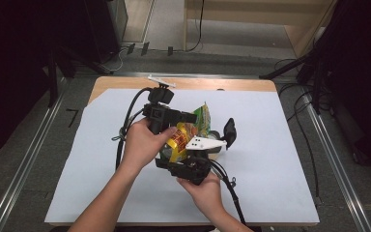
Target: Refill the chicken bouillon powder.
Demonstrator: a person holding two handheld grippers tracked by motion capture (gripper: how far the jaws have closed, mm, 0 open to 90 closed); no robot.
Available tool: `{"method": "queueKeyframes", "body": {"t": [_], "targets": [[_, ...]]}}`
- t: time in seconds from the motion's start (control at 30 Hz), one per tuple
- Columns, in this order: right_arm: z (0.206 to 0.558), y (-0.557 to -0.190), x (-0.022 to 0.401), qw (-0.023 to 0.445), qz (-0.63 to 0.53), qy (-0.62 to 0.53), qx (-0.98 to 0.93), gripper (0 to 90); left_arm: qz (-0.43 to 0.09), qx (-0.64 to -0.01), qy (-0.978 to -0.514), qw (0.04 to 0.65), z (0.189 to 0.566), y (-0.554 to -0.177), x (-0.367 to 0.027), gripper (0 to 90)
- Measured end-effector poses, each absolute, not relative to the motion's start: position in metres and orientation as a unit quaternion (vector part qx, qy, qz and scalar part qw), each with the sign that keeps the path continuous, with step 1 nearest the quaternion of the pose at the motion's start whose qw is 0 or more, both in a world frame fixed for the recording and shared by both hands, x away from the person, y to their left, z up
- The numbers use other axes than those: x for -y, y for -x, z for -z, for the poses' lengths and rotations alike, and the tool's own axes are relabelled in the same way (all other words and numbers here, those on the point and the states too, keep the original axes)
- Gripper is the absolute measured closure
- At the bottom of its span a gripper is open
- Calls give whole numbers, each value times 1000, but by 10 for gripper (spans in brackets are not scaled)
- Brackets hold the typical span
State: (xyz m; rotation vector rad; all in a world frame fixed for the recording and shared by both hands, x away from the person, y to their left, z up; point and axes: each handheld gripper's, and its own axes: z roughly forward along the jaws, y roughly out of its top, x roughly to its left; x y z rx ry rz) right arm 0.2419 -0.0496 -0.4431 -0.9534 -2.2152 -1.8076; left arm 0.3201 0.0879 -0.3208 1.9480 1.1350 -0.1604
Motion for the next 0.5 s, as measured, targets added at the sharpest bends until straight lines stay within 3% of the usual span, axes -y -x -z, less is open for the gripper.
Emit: {"method": "queueKeyframes", "body": {"t": [0.1, 0.23, 0.5], "targets": [[442, -240, 48, 57, 599, 310, 736, 631, 66, -457, -780, 423, 322, -321, -89, 818], [443, -239, 47, 49, 588, 317, 742, 666, 66, -459, -781, 419, 324, -321, -87, 819], [442, -242, 51, 91, 593, 323, 732, 703, 89, -459, -780, 416, 324, -325, -88, 807]]}}
